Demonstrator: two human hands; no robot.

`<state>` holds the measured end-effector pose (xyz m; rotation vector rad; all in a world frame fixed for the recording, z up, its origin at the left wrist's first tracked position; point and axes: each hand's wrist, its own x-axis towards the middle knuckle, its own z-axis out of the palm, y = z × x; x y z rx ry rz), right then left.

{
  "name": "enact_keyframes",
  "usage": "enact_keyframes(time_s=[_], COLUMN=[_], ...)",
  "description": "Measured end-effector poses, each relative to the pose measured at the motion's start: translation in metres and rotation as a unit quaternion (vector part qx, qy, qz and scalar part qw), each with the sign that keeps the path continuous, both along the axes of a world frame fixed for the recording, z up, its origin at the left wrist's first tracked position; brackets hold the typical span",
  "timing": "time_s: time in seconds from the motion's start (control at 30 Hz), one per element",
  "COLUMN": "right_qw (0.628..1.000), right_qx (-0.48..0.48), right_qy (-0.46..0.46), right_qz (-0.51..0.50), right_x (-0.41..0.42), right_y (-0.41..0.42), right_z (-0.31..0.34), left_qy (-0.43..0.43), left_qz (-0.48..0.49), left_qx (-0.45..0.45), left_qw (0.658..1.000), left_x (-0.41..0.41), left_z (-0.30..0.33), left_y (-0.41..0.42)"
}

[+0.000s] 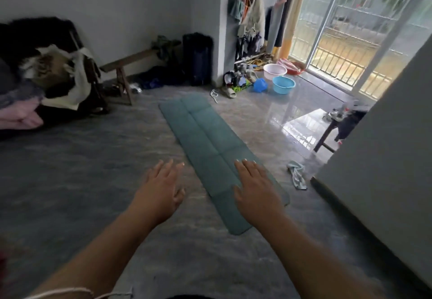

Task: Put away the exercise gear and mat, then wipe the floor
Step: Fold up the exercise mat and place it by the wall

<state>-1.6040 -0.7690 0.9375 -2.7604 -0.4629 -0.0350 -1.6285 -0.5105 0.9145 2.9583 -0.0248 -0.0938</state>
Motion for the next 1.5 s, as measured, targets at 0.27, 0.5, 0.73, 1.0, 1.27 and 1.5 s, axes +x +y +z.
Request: enact_keyframes(time_s=[0.27, 0.5, 0.73, 1.0, 1.27, 1.5], right_qw=[0.999, 0.999, 0.997, 0.997, 0.994, 0.953], right_qx=[0.004, 0.005, 0.001, -0.023, -0.003, 0.034], right_qy=[0.032, 0.044, 0.051, 0.049, 0.069, 0.089], right_qz=[0.037, 0.031, 0.059, 0.06, -0.086, -0.288], right_x=[0.058, 0.176, 0.335, 0.472, 0.595, 0.648], right_y=[0.14, 0.221, 0.316, 0.402, 0.451, 0.453], right_z=[0.005, -0.024, -0.028, -0.015, -0.046, -0.054], left_qy=[-0.02, -0.029, -0.026, -0.029, -0.005, 0.019], left_qz=[0.06, 0.079, 0.125, 0.13, -0.038, -0.247], left_qx=[-0.002, -0.013, -0.022, -0.033, -0.062, -0.065], left_qw=[0.998, 0.996, 0.992, 0.991, 0.997, 0.967], left_x=[0.043, 0.152, 0.286, 0.419, 0.631, 0.794], left_z=[0.014, -0.006, -0.002, -0.004, -0.036, -0.041], left_y=[0.156, 0.246, 0.343, 0.428, 0.476, 0.462])
